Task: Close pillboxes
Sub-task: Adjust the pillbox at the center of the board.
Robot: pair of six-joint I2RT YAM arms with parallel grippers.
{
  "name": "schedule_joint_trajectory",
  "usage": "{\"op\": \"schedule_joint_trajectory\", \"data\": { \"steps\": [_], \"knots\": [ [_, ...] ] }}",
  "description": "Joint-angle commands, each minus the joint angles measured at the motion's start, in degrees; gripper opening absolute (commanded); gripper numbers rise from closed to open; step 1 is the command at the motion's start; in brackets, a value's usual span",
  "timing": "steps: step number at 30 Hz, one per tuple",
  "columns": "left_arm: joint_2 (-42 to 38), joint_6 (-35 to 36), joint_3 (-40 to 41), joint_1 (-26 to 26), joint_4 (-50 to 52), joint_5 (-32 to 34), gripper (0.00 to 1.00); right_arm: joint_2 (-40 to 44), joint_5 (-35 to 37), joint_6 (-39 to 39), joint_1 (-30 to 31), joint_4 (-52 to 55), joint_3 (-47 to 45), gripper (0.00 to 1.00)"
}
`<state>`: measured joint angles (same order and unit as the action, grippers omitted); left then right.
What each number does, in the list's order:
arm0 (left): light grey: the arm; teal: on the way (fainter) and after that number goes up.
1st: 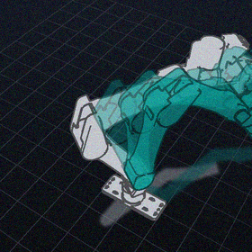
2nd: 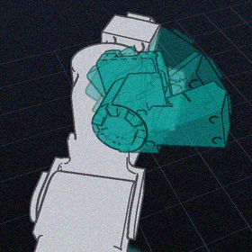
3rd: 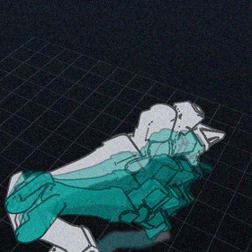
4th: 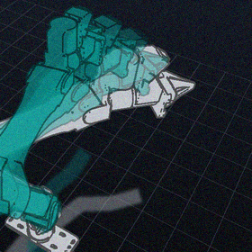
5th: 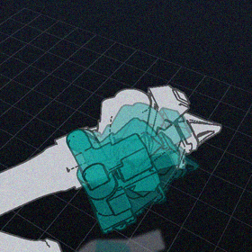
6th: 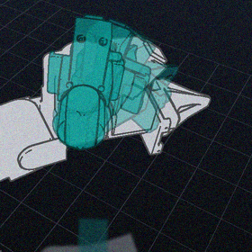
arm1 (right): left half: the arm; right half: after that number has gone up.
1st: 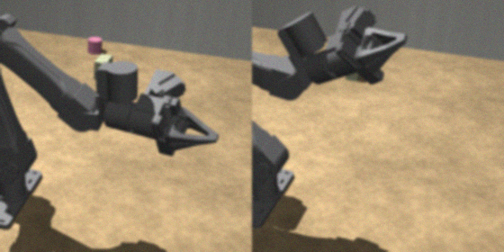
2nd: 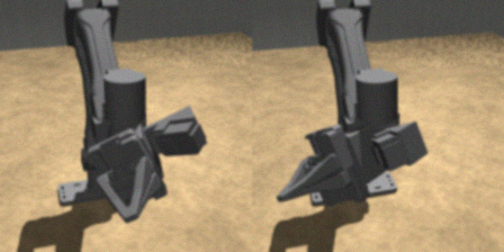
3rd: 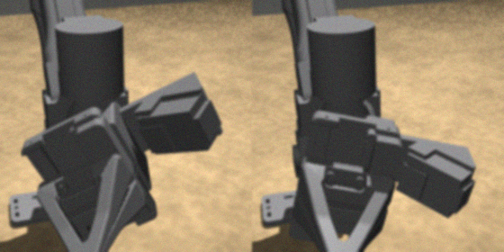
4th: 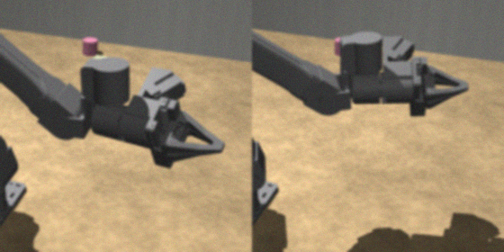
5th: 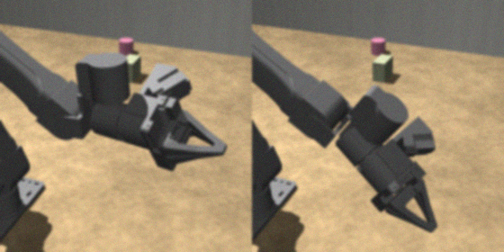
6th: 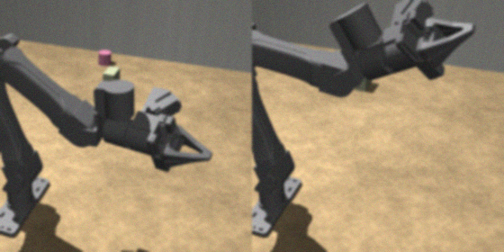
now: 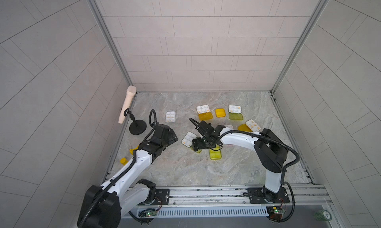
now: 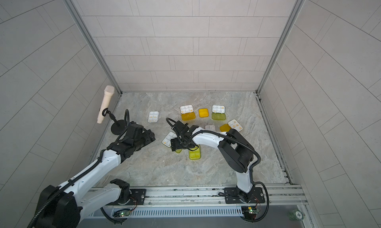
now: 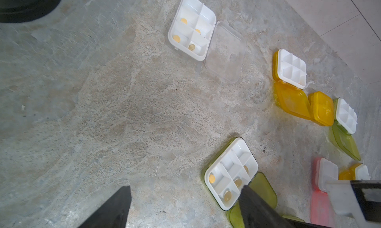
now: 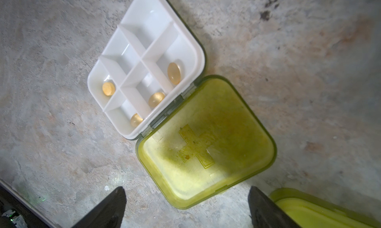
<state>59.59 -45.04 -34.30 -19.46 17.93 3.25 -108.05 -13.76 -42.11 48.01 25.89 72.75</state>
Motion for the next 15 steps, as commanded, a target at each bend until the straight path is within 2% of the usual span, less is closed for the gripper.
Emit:
{"op": "schedule_joint_trajectory", "data": {
  "steps": [1,15],
  "knots": [
    [0.33,-0.58,0.12,0.3,-0.79,0.71,0.87,-0.78,0.67,-0.89,0.16,-0.09,0.13,0.94],
    [2.34,-0.59,-0.85,0.3,-1.85,-0.34,0.87,-2.36,0.76,-1.0,-0.28,-0.88,0.63,0.94]
  ]
}}
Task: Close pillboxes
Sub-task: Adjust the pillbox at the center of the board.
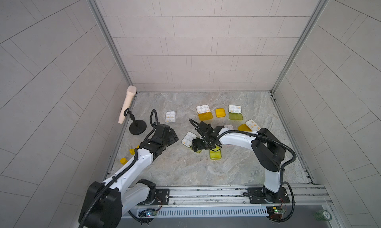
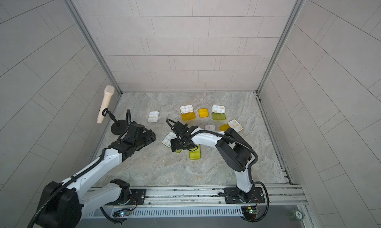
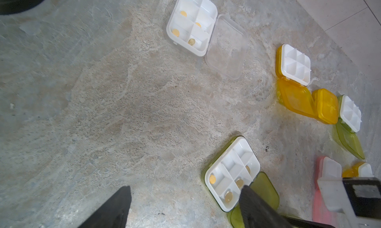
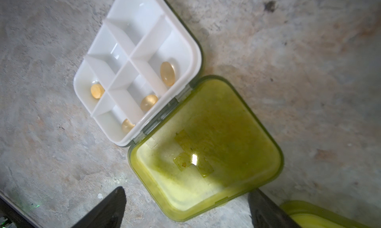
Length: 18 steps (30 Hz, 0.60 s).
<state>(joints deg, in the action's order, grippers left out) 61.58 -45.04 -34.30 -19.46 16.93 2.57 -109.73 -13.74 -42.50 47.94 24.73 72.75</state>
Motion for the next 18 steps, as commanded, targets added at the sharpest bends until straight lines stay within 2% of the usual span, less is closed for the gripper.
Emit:
{"op": "schedule_joint_trajectory", "data": {
  "steps": [1,18],
  "knots": [
    [0.61,-0.66,-0.92,0.3,-1.0,0.26,0.87,-0.83,0.77,-0.57,-0.35,0.23,0.79,0.94],
    [7.14,-0.32,-3.26,0.3,-3.13,-3.91,0.87,-6.66,-2.25,3.89,-1.8,1.23,10.2,0.94]
  ]
}}
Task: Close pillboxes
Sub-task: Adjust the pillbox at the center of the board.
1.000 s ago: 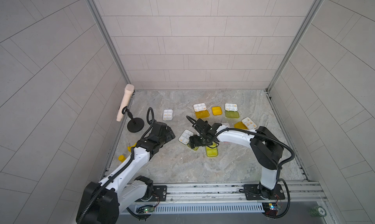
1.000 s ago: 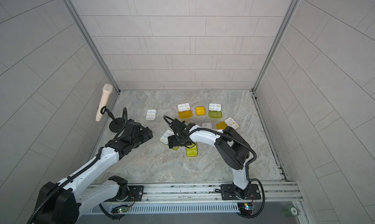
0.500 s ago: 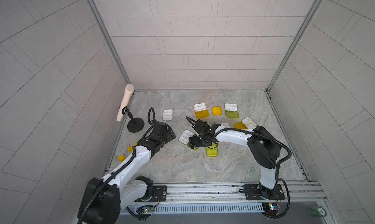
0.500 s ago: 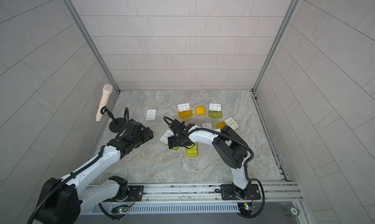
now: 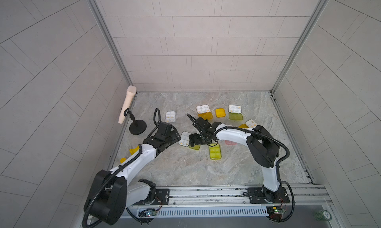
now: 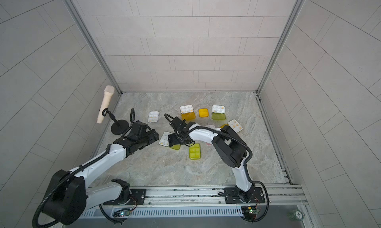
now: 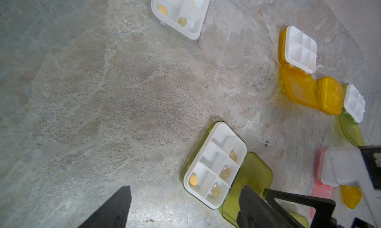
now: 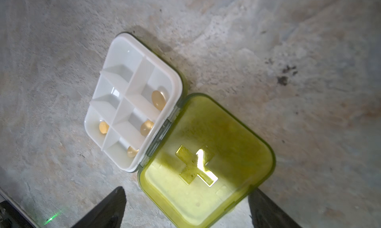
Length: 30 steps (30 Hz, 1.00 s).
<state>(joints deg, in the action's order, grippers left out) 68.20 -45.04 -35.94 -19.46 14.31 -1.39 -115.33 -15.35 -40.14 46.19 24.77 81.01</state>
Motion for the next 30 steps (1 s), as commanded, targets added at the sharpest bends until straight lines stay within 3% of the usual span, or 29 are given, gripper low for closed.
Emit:
{"op": "schedule_joint_trajectory", "data": {
  "steps": [1,10,16,22,30],
  "knots": [
    [0.78,-0.32,-1.67,0.3,-0.57,0.11,0.87,-1.36,-0.82,2.1,-0.05,1.56,2.71,0.94],
    [3.04,-0.62,-1.8,1.34,-3.27,0.49,0.87,0.19,-1.96,3.94,-1.69,3.53,3.88,0.94],
    [7.99,-1.02,-2.97,2.67,-6.47,-2.62,0.87,3.83,-0.11,3.92,-2.55,4.28,0.73,0.94],
    [16.8,0.96,-6.79,2.76,-6.04,-10.5,0.86,7.65,0.85,4.11,-4.46,4.39,-3.01,0.94],
    [18.6,-0.03,-5.21,2.76,-8.52,-11.12,0.86,10.13,0.98,4.84,-6.45,4.71,-5.23,0.94]
  ]
}}
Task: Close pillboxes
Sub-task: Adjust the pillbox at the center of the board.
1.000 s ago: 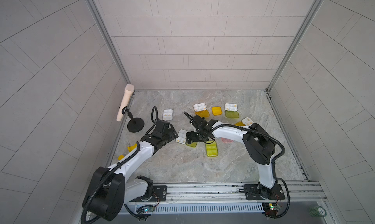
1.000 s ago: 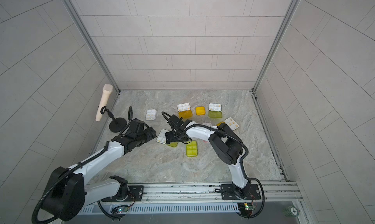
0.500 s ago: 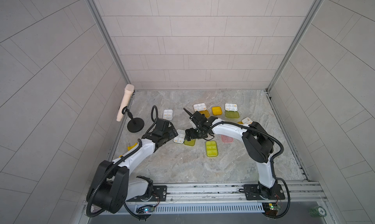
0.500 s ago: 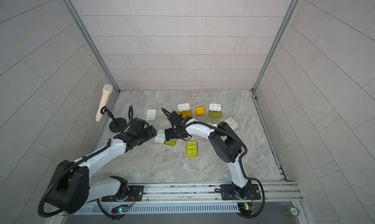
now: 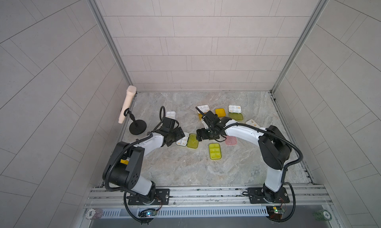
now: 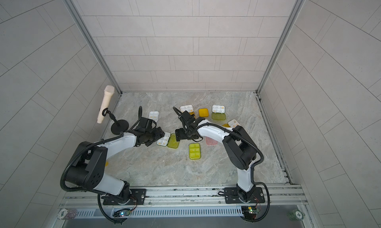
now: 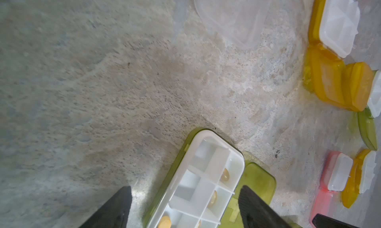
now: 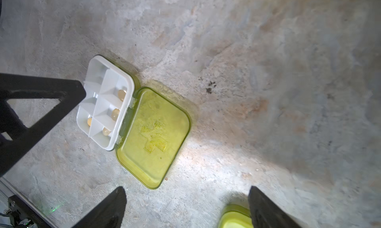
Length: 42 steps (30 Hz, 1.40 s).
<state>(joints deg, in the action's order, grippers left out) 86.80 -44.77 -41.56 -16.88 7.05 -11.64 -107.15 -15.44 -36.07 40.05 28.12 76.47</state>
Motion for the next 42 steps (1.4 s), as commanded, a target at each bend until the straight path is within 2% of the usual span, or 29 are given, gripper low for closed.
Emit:
{"op": "schedule_joint_trajectory", "data": {
  "steps": [1,11,23,32,42],
  "knots": [
    [0.03,-0.4,0.55,0.19,-1.58,-1.37,0.86,1.96,1.1,0.8,-0.53,1.33,-0.76,0.94],
    [-0.28,-5.15,5.26,-0.75,-8.18,-6.89,0.85,1.4,-0.55,0.3,-1.72,0.16,-0.45,0.94],
    [-3.04,-8.94,7.64,-6.34,-11.86,-7.24,0.85,-1.96,-3.98,0.32,-1.9,-0.13,2.66,0.94],
    [-6.14,-5.48,5.54,-5.85,-5.55,-3.52,0.86,-5.98,-8.11,1.86,-2.64,0.62,5.53,0.94],
    [-1.76,-3.49,3.55,-4.82,-6.17,-6.29,0.86,-7.98,-13.52,3.09,-3.84,-1.18,4.16,0.94]
  ]
}}
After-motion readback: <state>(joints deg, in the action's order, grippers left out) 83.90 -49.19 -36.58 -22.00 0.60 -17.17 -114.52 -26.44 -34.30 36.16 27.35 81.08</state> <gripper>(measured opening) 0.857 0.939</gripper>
